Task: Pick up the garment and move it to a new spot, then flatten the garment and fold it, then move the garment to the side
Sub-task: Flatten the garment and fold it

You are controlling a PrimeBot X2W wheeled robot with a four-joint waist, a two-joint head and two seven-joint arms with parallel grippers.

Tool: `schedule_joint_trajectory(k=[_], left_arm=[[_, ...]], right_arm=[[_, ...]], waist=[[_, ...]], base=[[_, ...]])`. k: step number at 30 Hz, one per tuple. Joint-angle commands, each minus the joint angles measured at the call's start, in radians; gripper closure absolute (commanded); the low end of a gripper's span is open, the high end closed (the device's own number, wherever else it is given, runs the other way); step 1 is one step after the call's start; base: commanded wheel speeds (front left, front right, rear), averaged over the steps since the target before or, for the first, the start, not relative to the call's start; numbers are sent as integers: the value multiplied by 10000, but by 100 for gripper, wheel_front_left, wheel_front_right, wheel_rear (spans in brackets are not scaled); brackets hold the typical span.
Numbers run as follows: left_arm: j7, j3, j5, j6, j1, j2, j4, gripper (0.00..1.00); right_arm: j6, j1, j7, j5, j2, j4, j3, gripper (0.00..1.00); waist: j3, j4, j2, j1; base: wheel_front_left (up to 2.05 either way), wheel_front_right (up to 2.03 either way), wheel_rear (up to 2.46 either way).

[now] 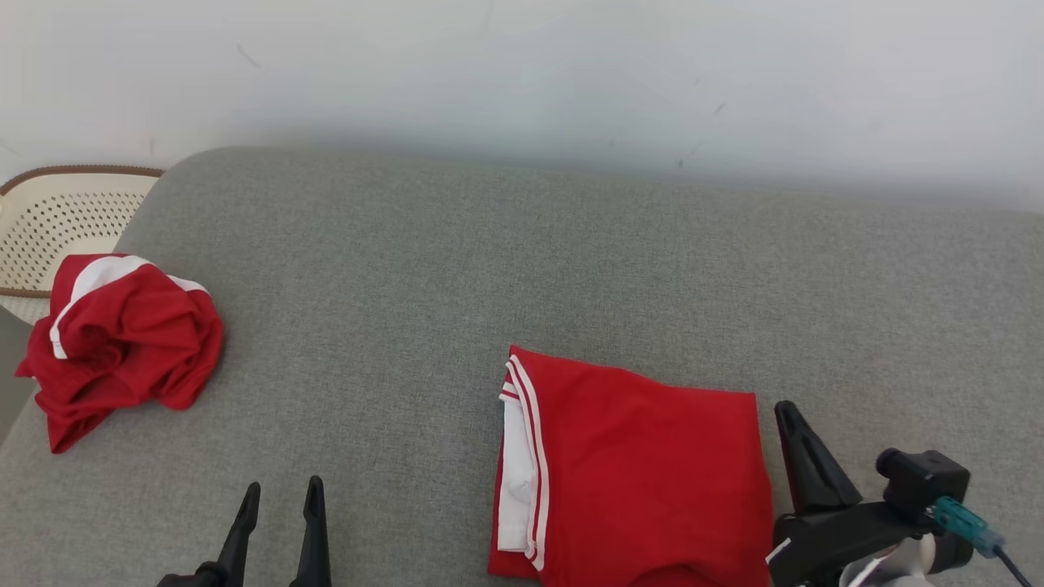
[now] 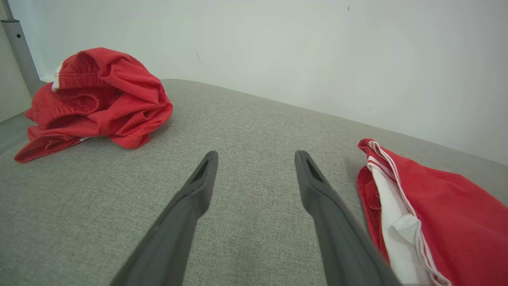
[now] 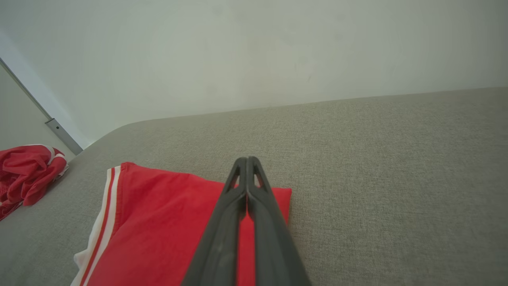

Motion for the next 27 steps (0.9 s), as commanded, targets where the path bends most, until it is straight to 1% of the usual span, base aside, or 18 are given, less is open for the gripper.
schedule_joint_trajectory(k=[1,9,15,20,27], left_arm=[[-51,21,22,23,-28,-2,-34,0],[-51,-19,114,-32,-109,0,-2,0],[-51,16,125,-29,-84,-1,-9,0],[-51,25,62,0,-106,-2,10,0],[-51,23,0,23,-78,-1,39,0]], right_arm=[[4,-193,-183,-42,-59,193,97,100],[4,-914,-1045,-374,82,2655,1246,100],[4,-1227,-1269,-429,262,3954,1965,100],[4,-1425,-1304,-252,380,4504,2580,100],[4,-1344,-1297,-85,617,4411,3421,100]], waist=[[17,20,0,0],[64,182,0,0],[93,354,0,0],[108,404,0,0],[56,407,0,0]], base=[[0,0,0],[0,0,0],[0,0,0],[0,0,0],[0,0,0]])
